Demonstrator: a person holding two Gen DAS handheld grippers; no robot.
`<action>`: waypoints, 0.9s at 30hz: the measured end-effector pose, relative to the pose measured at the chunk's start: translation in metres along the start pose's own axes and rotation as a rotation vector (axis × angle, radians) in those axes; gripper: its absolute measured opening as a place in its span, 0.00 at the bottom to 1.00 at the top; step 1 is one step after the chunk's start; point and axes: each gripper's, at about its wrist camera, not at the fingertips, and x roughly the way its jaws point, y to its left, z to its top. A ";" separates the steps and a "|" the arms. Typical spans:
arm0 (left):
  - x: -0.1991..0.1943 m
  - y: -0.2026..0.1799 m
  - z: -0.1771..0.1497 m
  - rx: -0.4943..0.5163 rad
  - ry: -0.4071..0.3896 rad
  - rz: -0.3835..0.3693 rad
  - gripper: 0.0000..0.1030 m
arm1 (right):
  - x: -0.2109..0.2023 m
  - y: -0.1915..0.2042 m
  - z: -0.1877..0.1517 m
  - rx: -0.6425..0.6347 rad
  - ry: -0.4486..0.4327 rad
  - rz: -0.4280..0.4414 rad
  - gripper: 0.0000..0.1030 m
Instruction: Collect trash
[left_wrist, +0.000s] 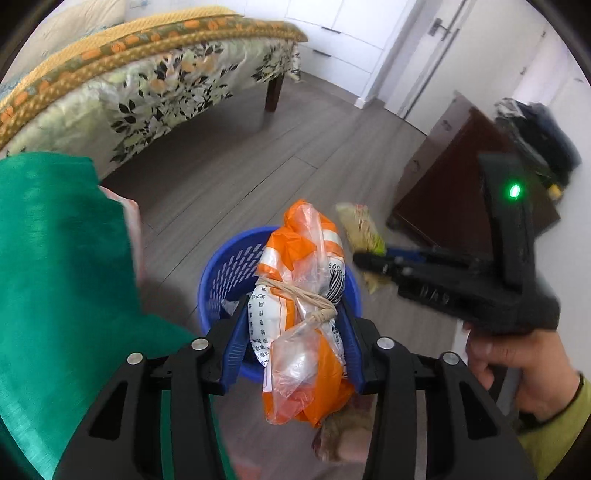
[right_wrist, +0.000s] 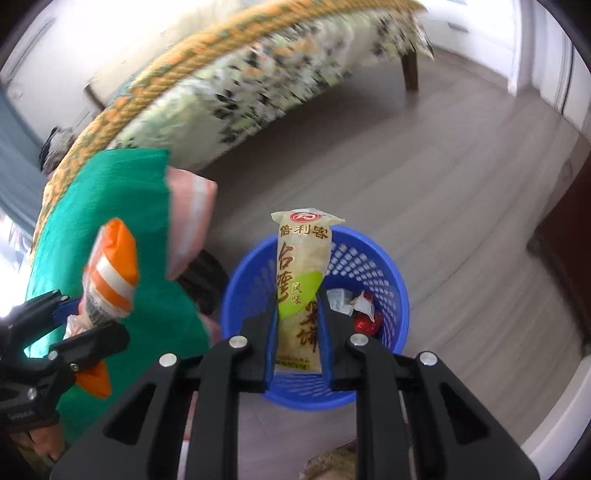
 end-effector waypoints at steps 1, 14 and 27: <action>0.011 0.002 0.001 -0.013 0.000 -0.004 0.64 | 0.014 -0.011 -0.003 0.028 0.016 0.015 0.48; -0.067 -0.035 -0.022 0.084 -0.241 0.146 0.95 | -0.075 -0.009 -0.028 0.034 -0.172 -0.117 0.96; -0.139 -0.069 -0.066 0.089 -0.308 0.305 0.95 | -0.167 0.050 -0.094 -0.017 -0.351 -0.228 0.96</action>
